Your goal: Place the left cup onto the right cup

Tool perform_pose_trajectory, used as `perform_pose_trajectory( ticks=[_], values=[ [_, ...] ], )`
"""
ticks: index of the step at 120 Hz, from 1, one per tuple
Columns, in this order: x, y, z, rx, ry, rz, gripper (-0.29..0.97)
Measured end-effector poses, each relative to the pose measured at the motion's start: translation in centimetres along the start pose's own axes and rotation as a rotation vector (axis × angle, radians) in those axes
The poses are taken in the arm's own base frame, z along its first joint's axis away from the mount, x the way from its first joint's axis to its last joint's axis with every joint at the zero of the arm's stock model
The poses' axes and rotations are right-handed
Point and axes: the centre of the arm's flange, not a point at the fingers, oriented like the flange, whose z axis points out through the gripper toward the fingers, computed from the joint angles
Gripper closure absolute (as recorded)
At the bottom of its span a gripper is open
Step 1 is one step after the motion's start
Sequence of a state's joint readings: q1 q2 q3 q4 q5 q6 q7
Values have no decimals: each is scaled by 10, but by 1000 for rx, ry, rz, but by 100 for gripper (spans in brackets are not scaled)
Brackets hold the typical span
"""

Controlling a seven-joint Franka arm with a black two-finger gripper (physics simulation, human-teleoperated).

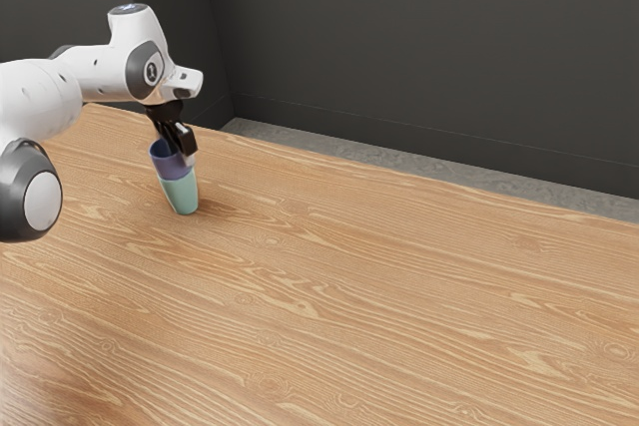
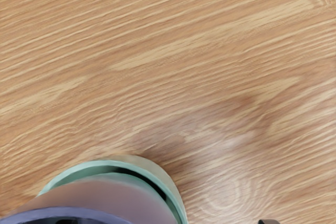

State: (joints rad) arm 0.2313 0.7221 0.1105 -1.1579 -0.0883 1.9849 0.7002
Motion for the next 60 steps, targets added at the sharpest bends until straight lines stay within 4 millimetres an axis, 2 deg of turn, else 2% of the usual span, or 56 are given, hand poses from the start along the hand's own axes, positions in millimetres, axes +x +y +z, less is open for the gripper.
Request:
perform_pose_trajectory(
  ticks=[24, 60],
  values=[
    [2, 2, -6, 3, 8, 5, 9],
    [4, 7, -29, 16, 31, 12, 4]
  ],
)
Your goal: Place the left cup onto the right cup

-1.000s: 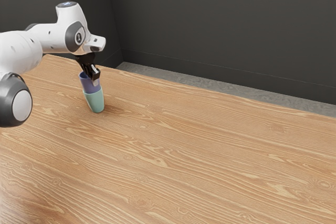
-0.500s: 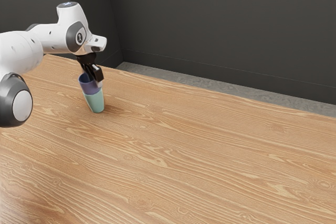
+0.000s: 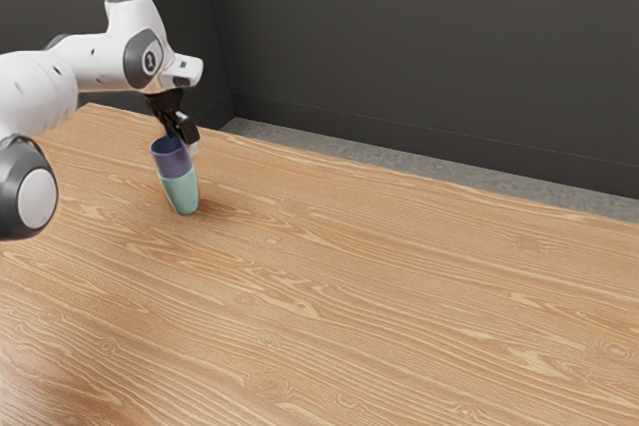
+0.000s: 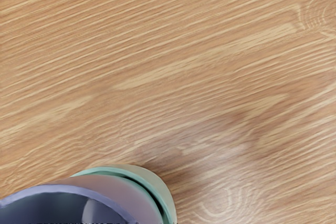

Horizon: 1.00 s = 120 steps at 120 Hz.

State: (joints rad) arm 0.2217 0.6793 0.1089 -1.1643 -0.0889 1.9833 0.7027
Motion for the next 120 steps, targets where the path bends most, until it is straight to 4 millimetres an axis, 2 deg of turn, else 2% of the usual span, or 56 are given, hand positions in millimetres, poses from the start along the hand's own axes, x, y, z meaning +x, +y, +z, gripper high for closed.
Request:
perform_pose_trajectory(
  ticks=[45, 69, 85, 120],
  values=[
    [4, 13, -34, 13, 25, 16, 2],
    [-1, 26, -62, 15, 39, 23, 2],
    [-9, 37, -87, 13, 49, 24, 2],
    [-25, 73, -161, -20, 32, 2, 2]
  ],
)
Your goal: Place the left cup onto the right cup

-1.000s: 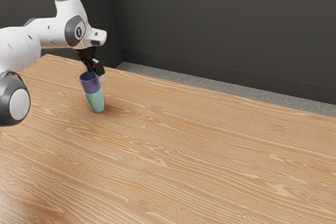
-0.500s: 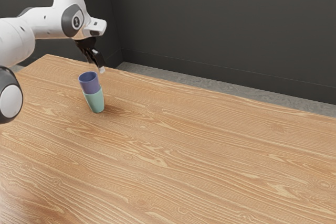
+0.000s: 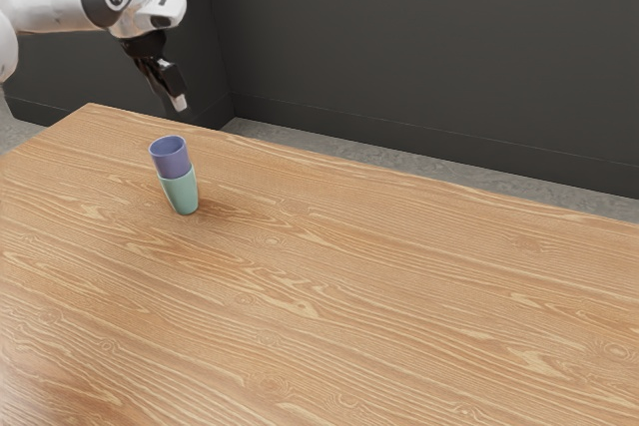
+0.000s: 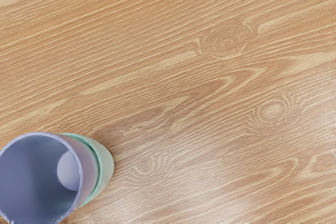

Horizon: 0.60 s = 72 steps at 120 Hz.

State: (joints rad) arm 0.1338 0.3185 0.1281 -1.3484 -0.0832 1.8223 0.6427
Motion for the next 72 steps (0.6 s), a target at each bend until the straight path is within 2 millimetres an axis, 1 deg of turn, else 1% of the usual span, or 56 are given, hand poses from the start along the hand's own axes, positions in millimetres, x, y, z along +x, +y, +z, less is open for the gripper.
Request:
perform_pose_trajectory(
  ticks=[10, 19, 46, 72],
  values=[
    [-8, 14, -20, -16, -20, -20, 2],
    [-16, 25, -33, -34, -43, -43, 2],
    [-29, 60, -63, -65, -81, -88, 2],
    [-40, 83, -84, -84, -98, -135, 2]
  ],
)
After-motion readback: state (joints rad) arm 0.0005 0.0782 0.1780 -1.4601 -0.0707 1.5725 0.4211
